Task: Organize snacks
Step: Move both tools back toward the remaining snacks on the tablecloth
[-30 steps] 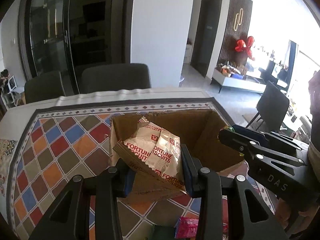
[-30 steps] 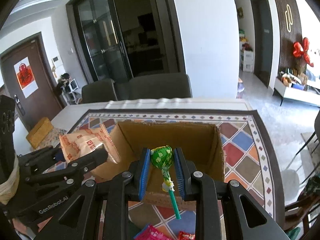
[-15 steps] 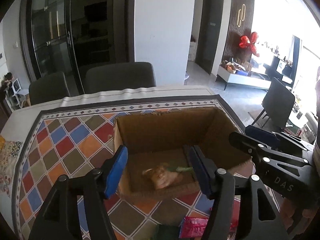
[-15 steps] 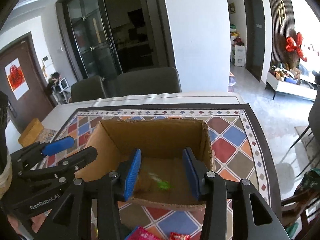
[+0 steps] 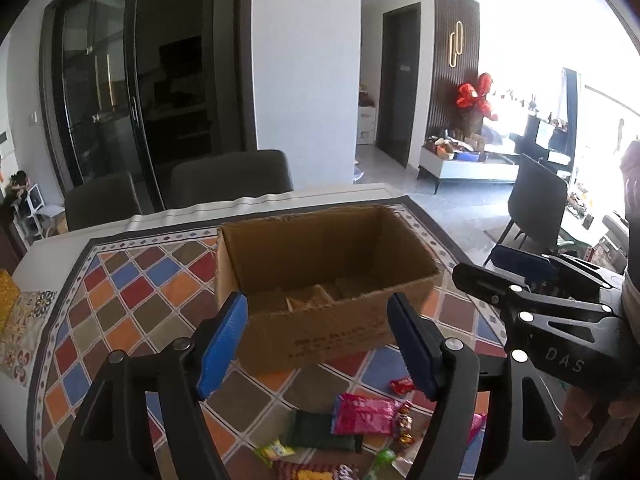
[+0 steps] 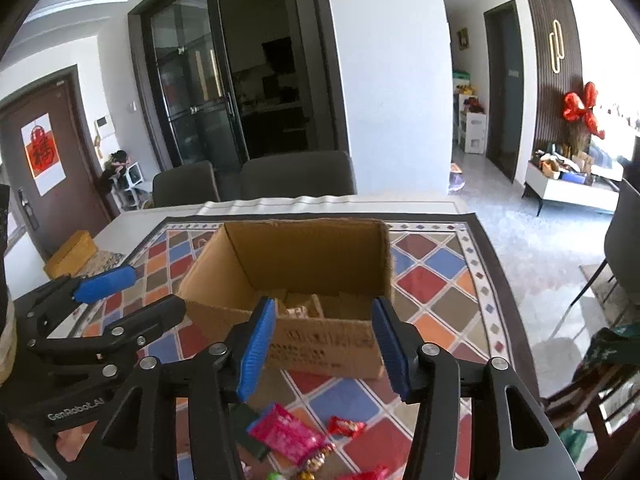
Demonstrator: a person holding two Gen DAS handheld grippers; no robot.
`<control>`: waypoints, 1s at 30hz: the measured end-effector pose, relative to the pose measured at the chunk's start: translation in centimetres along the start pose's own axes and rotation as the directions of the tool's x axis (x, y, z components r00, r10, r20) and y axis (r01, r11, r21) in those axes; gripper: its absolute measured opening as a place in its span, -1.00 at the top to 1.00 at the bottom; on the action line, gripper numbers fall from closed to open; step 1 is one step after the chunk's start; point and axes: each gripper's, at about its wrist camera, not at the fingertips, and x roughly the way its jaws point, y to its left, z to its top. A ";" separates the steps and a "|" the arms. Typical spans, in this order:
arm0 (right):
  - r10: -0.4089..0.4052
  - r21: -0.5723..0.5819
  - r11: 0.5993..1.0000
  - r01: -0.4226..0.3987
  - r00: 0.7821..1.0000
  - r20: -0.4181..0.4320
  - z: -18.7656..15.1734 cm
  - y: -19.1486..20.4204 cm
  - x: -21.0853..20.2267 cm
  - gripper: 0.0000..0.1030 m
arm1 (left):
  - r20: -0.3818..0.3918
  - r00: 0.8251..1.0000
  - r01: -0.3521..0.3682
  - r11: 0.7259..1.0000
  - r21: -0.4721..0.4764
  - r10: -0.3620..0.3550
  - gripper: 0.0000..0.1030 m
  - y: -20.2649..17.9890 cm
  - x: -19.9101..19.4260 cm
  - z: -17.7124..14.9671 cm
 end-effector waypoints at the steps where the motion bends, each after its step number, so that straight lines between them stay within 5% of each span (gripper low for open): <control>1: -0.001 0.000 1.000 0.001 1.000 0.007 -0.4 -0.1 -0.7 -0.08 | 0.006 1.000 0.007 1.000 0.007 -0.007 -0.42 -0.3 -0.4 -0.3; 13: -0.037 -0.018 0.999 0.036 0.999 -0.006 -4.9 -2.0 -4.4 -0.11 | -0.017 0.998 0.067 0.992 0.105 -0.066 -0.44 -4.2 -2.4 -4.4; 30: -0.056 -0.036 0.998 0.050 0.980 -0.189 -11.3 -3.6 -3.7 -0.11 | -0.175 0.971 0.207 0.934 0.292 -0.160 -0.44 -8.6 -0.3 -10.0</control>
